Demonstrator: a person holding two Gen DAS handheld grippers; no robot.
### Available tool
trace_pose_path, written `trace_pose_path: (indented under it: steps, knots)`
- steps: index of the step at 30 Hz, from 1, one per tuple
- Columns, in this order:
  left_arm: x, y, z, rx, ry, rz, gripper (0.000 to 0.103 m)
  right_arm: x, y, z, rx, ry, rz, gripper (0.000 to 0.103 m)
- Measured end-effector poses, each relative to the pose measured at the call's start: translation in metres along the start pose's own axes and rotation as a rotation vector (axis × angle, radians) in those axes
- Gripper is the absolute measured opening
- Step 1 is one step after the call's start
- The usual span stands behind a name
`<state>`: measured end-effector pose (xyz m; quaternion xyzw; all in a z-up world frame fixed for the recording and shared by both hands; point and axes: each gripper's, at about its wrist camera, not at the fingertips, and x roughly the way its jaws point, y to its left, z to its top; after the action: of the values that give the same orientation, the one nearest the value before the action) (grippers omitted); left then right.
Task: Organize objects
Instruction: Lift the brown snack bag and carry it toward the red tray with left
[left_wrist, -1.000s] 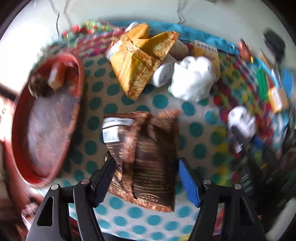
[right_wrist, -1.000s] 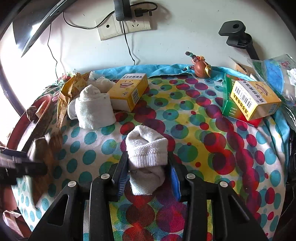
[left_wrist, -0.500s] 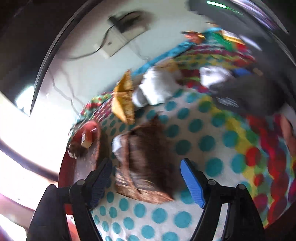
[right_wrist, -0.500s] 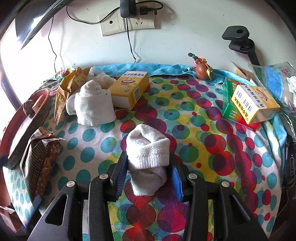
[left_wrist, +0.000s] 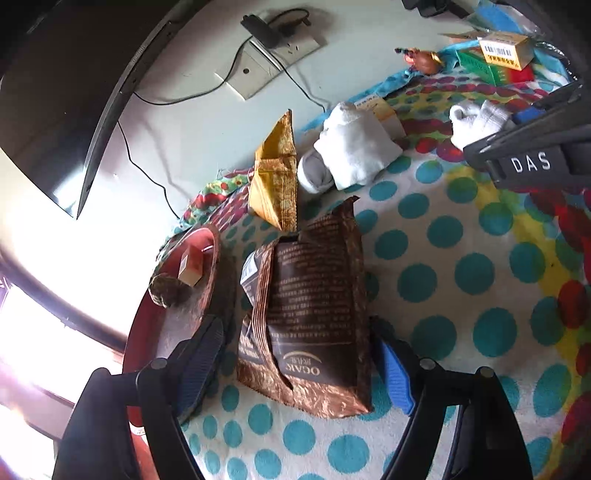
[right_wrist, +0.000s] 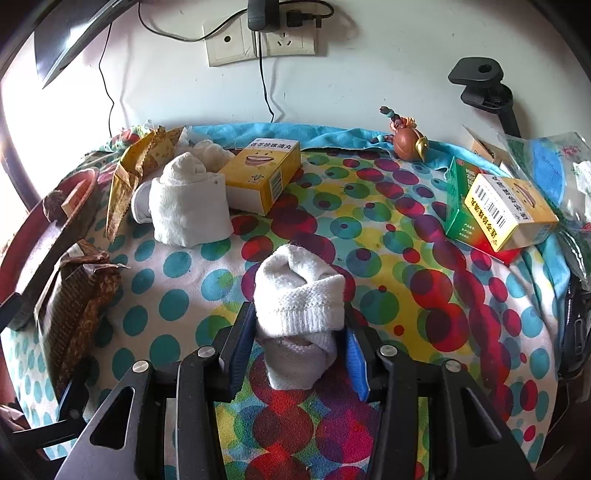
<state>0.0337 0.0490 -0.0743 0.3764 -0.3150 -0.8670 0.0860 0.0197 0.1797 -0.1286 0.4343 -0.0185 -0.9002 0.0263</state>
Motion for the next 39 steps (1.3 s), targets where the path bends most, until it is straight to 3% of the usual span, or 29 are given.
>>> trace_pose_path:
  steps: [2,4,11,12,13,18,22,27,29,31,35,39]
  knots:
    - [0.000,0.004,-0.004,-0.023,-0.017,-0.020,0.077,0.000,0.000,0.000,-0.002,0.000,-0.007,0.042]
    - [0.001,0.009,-0.006,-0.060,-0.024,-0.081,0.065,0.000,0.002,0.000,-0.010,0.000,-0.019,0.039]
    - [-0.004,0.011,-0.015,-0.123,-0.067,-0.096,0.056,0.001,0.005,0.000,-0.021,0.004,-0.033,0.040]
    - [-0.006,0.012,-0.016,-0.128,-0.071,-0.103,0.024,0.002,0.007,0.000,-0.034,0.008,-0.047,0.040]
    - [-0.007,0.015,-0.017,-0.145,-0.068,-0.120,0.019,0.002,0.011,0.000,-0.053,0.009,-0.070,0.040]
    - [-0.007,0.022,-0.018,-0.171,-0.076,-0.136,0.019,0.000,0.002,-0.001,-0.005,0.005,-0.031,0.042]
    - [-0.008,0.021,-0.019,-0.158,-0.092,-0.046,0.024,0.001,0.013,-0.001,-0.055,0.009,-0.082,0.043]
    - [-0.010,0.027,-0.011,-0.153,-0.119,0.087,0.058,0.003,0.016,-0.001,-0.071,0.022,-0.045,0.060]
    - [-0.009,0.030,-0.007,-0.142,-0.136,0.130,0.062,0.003,0.021,-0.002,-0.093,0.015,-0.073,0.060]
    - [-0.006,0.031,-0.002,-0.135,-0.140,0.129,0.064,0.004,0.016,-0.001,-0.065,0.022,-0.042,0.060]
    - [0.002,0.035,0.003,-0.133,-0.125,0.087,0.066,0.003,0.016,-0.001,-0.061,0.018,-0.049,0.055]
    - [0.002,0.034,0.000,-0.137,-0.128,0.062,0.064,0.001,0.012,-0.001,-0.039,0.009,-0.055,0.037]
